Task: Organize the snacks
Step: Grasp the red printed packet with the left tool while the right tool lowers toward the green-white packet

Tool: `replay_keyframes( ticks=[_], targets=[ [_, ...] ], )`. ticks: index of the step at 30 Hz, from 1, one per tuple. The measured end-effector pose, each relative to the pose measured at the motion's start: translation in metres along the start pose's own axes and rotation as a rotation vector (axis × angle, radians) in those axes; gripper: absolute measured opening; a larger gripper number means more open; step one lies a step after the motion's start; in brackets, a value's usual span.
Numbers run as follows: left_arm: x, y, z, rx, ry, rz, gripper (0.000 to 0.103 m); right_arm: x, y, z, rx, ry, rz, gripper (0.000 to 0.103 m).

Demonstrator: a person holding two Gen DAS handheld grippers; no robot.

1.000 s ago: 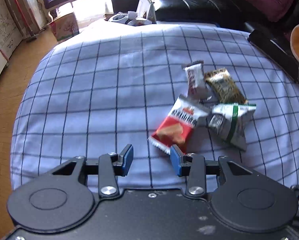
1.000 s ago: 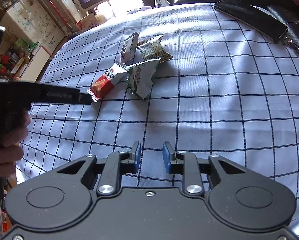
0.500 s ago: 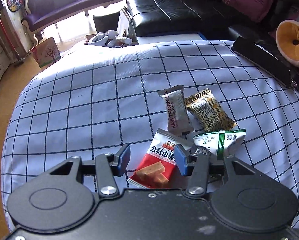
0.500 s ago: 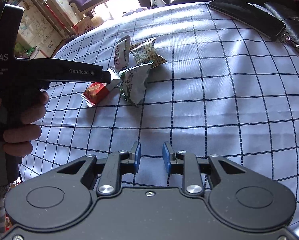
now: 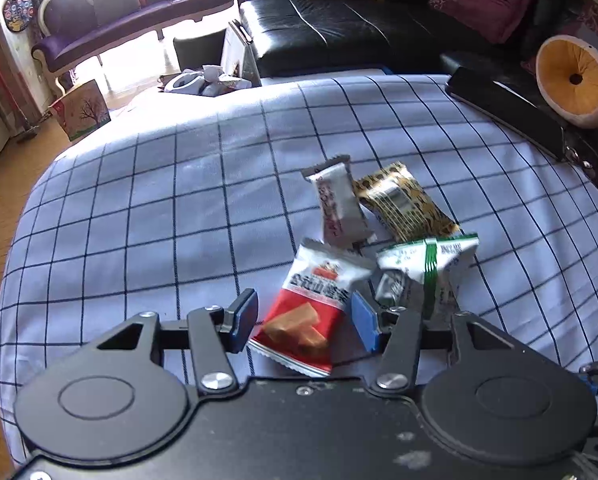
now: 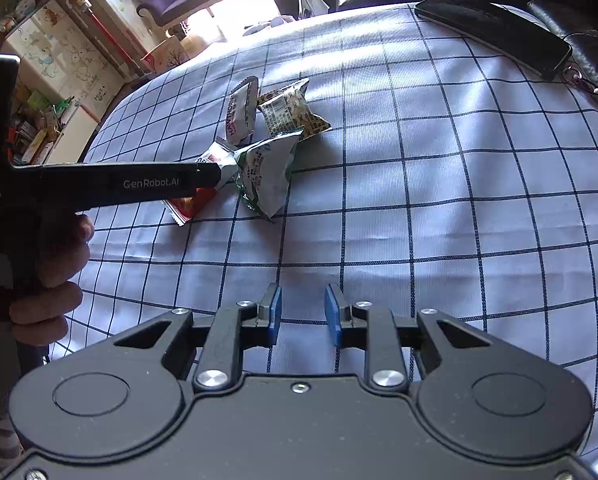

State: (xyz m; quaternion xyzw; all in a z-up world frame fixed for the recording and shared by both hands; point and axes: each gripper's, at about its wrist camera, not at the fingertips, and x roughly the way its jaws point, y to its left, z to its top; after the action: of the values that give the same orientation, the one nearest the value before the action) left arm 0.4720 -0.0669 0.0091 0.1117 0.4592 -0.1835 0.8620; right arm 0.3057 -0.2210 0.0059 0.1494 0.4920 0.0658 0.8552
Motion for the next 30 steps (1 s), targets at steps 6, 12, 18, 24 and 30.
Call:
replay_keyframes(
  ticks=[6, 12, 18, 24, 30],
  targets=[
    [0.006, -0.004, -0.009, 0.009, 0.013, 0.028, 0.055, 0.001, -0.001, 0.000, 0.003, 0.004, -0.004, 0.036],
    [0.011, 0.000, 0.002, -0.043, 0.038, 0.012, 0.055, 0.001, 0.002, 0.001, -0.003, 0.002, -0.010, 0.037],
    [0.010, 0.013, 0.006, -0.120, 0.055, 0.011, 0.040, 0.002, 0.000, 0.004, 0.019, 0.007, -0.004, 0.037],
    [0.006, 0.040, 0.000, -0.206, 0.088, 0.072, 0.039, 0.003, 0.004, 0.014, 0.027, -0.031, -0.011, 0.037],
    [0.008, 0.045, -0.006, -0.194, 0.078, 0.072, 0.040, 0.008, 0.012, 0.035, 0.059, -0.112, 0.024, 0.037]
  ],
)
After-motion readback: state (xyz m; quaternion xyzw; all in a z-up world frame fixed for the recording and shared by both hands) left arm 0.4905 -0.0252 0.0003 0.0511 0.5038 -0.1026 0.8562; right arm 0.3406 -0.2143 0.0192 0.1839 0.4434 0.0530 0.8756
